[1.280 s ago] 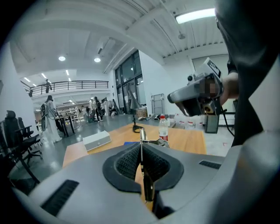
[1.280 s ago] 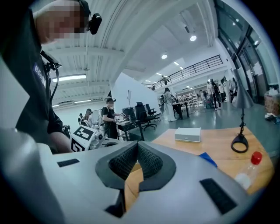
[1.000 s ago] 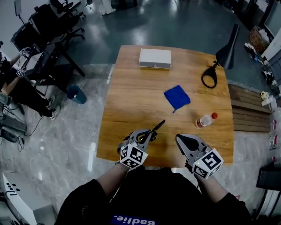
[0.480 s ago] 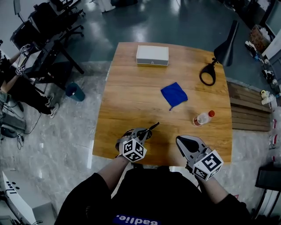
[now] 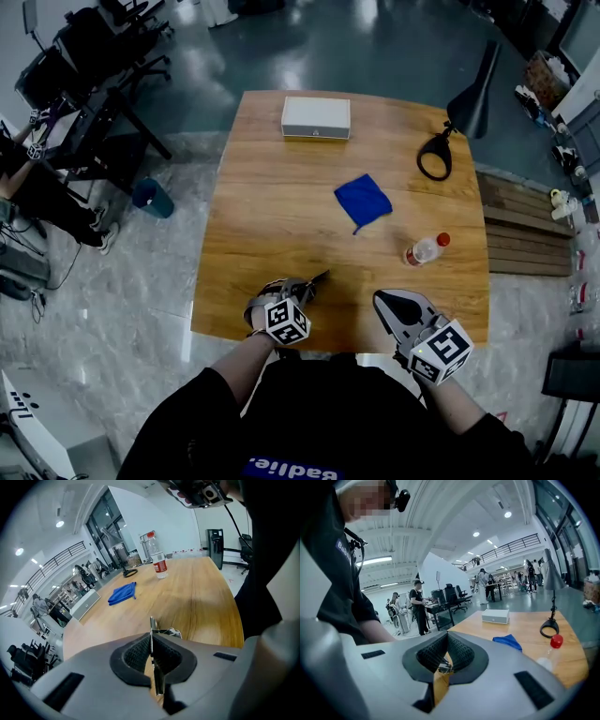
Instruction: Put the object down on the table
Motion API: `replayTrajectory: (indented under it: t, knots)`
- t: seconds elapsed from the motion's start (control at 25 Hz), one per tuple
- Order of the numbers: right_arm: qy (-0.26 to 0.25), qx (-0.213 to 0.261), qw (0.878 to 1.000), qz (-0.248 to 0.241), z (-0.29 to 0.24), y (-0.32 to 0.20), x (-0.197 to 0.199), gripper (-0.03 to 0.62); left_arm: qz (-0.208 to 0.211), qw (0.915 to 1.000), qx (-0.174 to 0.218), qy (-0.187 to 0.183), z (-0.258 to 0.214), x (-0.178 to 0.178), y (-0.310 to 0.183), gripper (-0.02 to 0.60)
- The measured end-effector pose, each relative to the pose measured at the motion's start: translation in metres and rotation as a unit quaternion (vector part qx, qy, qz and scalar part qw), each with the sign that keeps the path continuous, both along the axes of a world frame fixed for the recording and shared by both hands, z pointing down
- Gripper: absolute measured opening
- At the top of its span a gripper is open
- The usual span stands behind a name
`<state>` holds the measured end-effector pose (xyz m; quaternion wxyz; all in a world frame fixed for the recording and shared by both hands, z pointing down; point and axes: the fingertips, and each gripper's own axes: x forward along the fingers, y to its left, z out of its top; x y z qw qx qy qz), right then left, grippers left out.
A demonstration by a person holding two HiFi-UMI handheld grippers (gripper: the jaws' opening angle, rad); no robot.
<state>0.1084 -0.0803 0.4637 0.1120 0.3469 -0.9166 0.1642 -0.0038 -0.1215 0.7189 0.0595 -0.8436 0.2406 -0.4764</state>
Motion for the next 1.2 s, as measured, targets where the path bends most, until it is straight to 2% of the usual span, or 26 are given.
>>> replayTrajectory:
  t: [0.4,0.88,1.2]
  knots:
    - [0.002,-0.011,1.000,-0.002,0.004,-0.001,0.001,0.005,0.017,0.9996,-0.021,0.001,0.012,0.011,0.017,0.015]
    - [0.002,-0.018,1.000,-0.003,0.006,-0.002,-0.002,0.005,0.028,0.9986,-0.045,-0.001,0.021,0.018,0.031,0.052]
    - [-0.006,-0.020,1.000,-0.013,0.009,-0.003,-0.007,0.005,0.036,0.9955,-0.087,0.015,0.028,0.023,0.041,0.087]
